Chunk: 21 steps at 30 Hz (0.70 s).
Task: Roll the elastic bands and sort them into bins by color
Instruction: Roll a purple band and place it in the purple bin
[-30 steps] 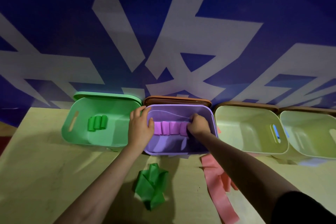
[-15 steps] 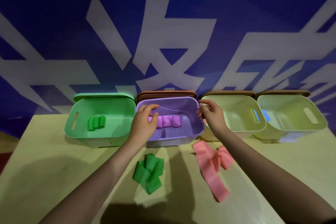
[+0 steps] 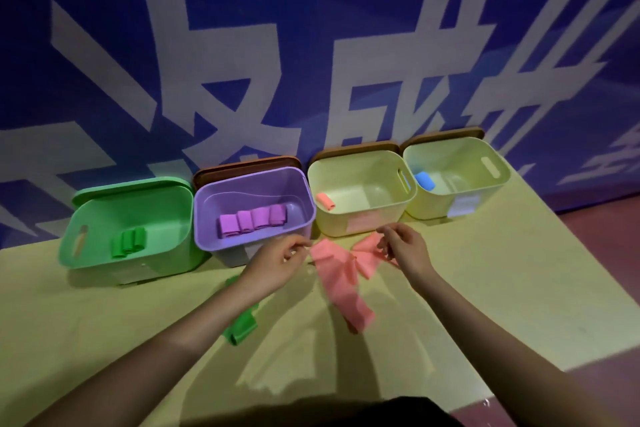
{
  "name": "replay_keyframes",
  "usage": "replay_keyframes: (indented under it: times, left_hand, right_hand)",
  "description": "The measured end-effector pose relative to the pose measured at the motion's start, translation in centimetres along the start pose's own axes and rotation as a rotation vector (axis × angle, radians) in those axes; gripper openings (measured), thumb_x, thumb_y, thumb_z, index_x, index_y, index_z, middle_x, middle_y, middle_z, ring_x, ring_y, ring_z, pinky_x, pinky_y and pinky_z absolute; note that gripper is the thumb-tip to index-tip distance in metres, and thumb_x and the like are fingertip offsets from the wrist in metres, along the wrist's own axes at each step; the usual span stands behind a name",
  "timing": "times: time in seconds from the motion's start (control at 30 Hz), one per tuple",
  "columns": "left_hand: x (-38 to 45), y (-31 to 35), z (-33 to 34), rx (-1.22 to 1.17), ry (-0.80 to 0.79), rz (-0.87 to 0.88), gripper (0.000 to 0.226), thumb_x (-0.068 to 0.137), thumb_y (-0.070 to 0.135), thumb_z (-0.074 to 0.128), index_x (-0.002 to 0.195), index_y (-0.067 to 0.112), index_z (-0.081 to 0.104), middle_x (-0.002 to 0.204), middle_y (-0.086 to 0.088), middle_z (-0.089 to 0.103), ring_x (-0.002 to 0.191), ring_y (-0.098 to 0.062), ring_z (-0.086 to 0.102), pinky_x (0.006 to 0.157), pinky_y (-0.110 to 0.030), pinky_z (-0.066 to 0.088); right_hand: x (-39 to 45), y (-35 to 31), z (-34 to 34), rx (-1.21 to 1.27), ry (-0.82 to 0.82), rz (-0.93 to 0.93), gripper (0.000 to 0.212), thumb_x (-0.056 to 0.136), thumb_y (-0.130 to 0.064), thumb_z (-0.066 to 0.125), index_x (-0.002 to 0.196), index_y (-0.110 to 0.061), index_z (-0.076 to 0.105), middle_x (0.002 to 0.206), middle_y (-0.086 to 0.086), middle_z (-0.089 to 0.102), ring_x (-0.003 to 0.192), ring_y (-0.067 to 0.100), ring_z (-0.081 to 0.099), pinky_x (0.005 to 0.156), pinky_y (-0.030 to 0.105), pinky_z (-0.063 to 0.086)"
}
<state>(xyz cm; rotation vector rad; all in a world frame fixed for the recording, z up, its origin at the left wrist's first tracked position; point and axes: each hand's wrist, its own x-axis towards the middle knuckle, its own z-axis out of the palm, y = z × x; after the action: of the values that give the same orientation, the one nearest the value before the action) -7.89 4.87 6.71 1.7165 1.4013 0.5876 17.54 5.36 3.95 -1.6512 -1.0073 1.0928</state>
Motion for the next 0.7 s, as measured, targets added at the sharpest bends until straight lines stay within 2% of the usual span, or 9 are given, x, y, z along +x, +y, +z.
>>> replay_keyframes:
  times: [0.07, 0.13, 0.2, 0.27, 0.37, 0.5, 0.6, 0.7]
  left_hand:
    - [-0.1, -0.1, 2.3, 0.040, -0.073, -0.047, 0.018, 0.095, 0.016, 0.054, 0.108, 0.021, 0.065, 0.098, 0.013, 0.061, 0.076, 0.002, 0.054, 0.066, -0.007, 0.040]
    - [0.3, -0.5, 4.8, -0.031, -0.116, -0.155, 0.017, 0.094, 0.013, 0.053, 0.105, 0.018, 0.065, 0.099, 0.006, 0.063, 0.070, -0.003, 0.054, 0.055, -0.008, 0.038]
    - [0.9, -1.0, 7.1, -0.083, -0.127, -0.276, 0.013, 0.094, 0.013, 0.053, 0.100, 0.018, 0.064, 0.085, 0.002, 0.061, 0.061, -0.007, 0.051, 0.044, -0.009, 0.034]
    - [1.5, -2.0, 8.7, -0.059, -0.110, -0.358, 0.014, 0.094, 0.014, 0.054, 0.100, 0.016, 0.065, 0.075, 0.000, 0.059, 0.058, -0.012, 0.051, 0.041, -0.010, 0.032]
    - [2.6, -3.9, 10.2, -0.013, -0.057, -0.417, 0.019, 0.091, 0.009, 0.055, 0.103, 0.007, 0.069, 0.099, -0.016, 0.069, 0.087, -0.033, 0.062, 0.052, -0.013, 0.035]
    - [4.2, -6.2, 10.8, 0.102, 0.013, -0.452, 0.025, 0.087, 0.012, 0.053, 0.108, 0.013, 0.066, 0.110, -0.008, 0.068, 0.092, -0.025, 0.062, 0.073, -0.027, 0.047]
    - [5.5, -7.4, 11.1, 0.181, 0.044, -0.426, 0.030, 0.084, 0.013, 0.059, 0.115, 0.014, 0.061, 0.113, -0.008, 0.064, 0.099, -0.025, 0.062, 0.084, -0.032, 0.049]
    - [6.3, -7.3, 11.2, 0.246, 0.049, -0.415, 0.035, 0.086, 0.014, 0.059, 0.121, 0.015, 0.058, 0.119, -0.007, 0.057, 0.100, -0.024, 0.061, 0.086, -0.034, 0.049]
  right_hand:
    - [-0.7, 2.0, -1.2, -0.081, -0.022, 0.039, 0.016, 0.092, -0.005, 0.052, 0.086, 0.000, 0.065, 0.061, 0.006, 0.059, 0.046, 0.008, 0.050, 0.045, 0.019, 0.039]
    - [-0.9, 4.2, -2.2, -0.164, -0.069, 0.073, 0.017, 0.093, -0.009, 0.052, 0.087, 0.002, 0.065, 0.061, 0.004, 0.060, 0.052, 0.013, 0.051, 0.047, 0.021, 0.040]
    - [-0.8, 6.1, -2.8, -0.239, -0.143, 0.089, 0.017, 0.093, -0.011, 0.053, 0.087, -0.001, 0.065, 0.063, 0.003, 0.061, 0.055, 0.015, 0.054, 0.049, 0.022, 0.041]
    - [-0.7, 7.5, -2.8, -0.306, -0.224, 0.105, 0.014, 0.093, -0.012, 0.054, 0.085, -0.006, 0.064, 0.065, 0.003, 0.063, 0.056, 0.014, 0.055, 0.050, 0.022, 0.043]
    - [-0.3, 8.7, -2.2, -0.367, -0.302, 0.119, 0.014, 0.092, -0.012, 0.055, 0.080, -0.015, 0.061, 0.064, -0.001, 0.062, 0.056, 0.011, 0.056, 0.054, 0.022, 0.044]
    - [0.7, 8.5, -0.4, -0.436, -0.392, 0.068, 0.014, 0.091, -0.020, 0.058, 0.078, -0.023, 0.060, 0.072, -0.005, 0.063, 0.067, 0.010, 0.059, 0.064, 0.022, 0.046]
    - [1.9, 7.7, 1.2, -0.502, -0.473, -0.035, 0.011, 0.092, -0.023, 0.059, 0.084, -0.017, 0.064, 0.086, 0.001, 0.067, 0.079, 0.014, 0.059, 0.074, 0.026, 0.046]
    - [2.9, 7.4, 2.9, -0.620, -0.490, -0.130, 0.017, 0.091, -0.021, 0.057, 0.103, -0.011, 0.065, 0.103, 0.006, 0.065, 0.092, 0.019, 0.059, 0.082, 0.028, 0.044]
